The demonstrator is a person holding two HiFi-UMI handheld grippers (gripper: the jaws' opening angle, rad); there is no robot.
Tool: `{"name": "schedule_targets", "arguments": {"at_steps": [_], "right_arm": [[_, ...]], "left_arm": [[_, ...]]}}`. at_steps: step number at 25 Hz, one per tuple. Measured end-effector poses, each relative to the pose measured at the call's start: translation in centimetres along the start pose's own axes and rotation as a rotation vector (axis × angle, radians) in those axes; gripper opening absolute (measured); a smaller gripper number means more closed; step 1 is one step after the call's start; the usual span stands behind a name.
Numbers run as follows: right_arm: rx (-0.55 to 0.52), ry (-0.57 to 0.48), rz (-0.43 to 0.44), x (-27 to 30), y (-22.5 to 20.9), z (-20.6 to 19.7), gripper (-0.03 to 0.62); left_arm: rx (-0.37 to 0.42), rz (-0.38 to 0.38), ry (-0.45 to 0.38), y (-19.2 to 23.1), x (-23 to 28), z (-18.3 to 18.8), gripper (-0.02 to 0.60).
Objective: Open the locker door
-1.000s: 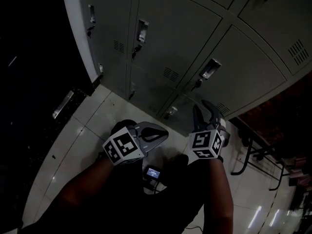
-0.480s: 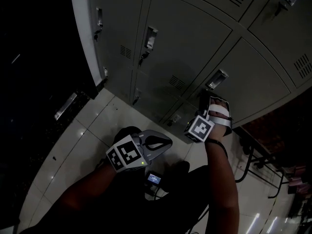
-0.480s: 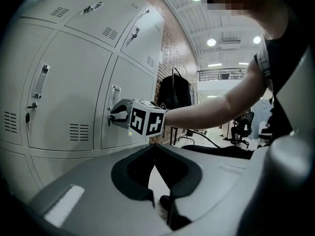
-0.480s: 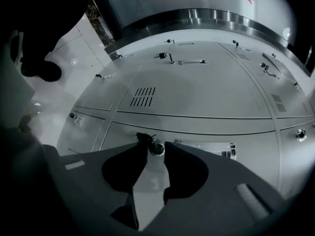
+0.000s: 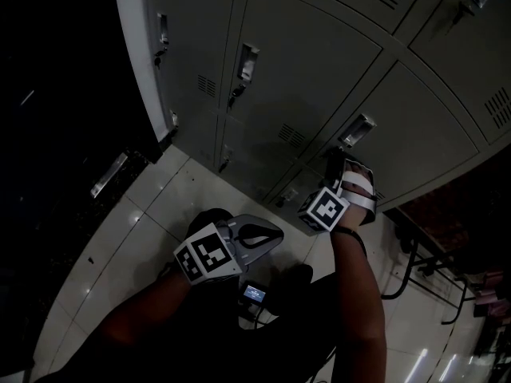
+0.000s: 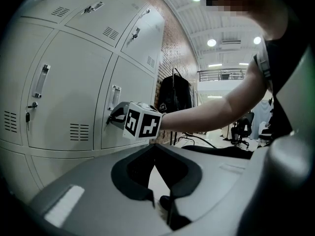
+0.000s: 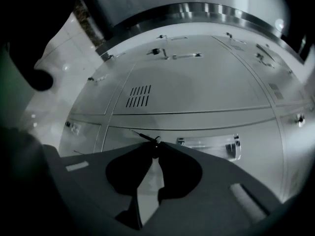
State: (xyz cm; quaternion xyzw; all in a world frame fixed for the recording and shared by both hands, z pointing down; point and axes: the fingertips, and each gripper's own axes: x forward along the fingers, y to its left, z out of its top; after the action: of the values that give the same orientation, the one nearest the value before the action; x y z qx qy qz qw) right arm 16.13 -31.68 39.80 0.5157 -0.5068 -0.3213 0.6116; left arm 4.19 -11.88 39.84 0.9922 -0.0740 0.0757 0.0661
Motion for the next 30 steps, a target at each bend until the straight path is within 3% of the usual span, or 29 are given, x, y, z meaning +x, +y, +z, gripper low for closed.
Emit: {"name": "schedule_targets", "arguments": {"at_steps": [3, 10, 15, 21, 30], "right_arm": [[0.154, -0.033, -0.016, -0.2, -0.5, 0.1, 0.043], [0.281, -0.074, -0.056, -0.6, -0.9, 0.2, 0.044], [0.222, -0.103, -0.073, -2.6, -0.3, 0.6, 0.041], [0.219, -0.197, 0.026, -9.3, 1.8, 0.1, 0.043], [0.249, -0.199, 0.099, -18.4, 4.6, -5.3, 0.044]], "left_arm": [[-0.001, 0.004, -0.002, 0.0, -0.2, 0.0, 0.012], [-0.006, 0.005, -0.009, 0.2, -0.5, 0.1, 0.012], [-0.005, 0.004, -0.011, 0.3, -0.6, 0.1, 0.012], [-0.005, 0.007, -0.005, 0.4, -0.8, -0.1, 0.012], [-0.005, 0.01, 0.012, 0.4, -0.5, -0.5, 0.012]]}}
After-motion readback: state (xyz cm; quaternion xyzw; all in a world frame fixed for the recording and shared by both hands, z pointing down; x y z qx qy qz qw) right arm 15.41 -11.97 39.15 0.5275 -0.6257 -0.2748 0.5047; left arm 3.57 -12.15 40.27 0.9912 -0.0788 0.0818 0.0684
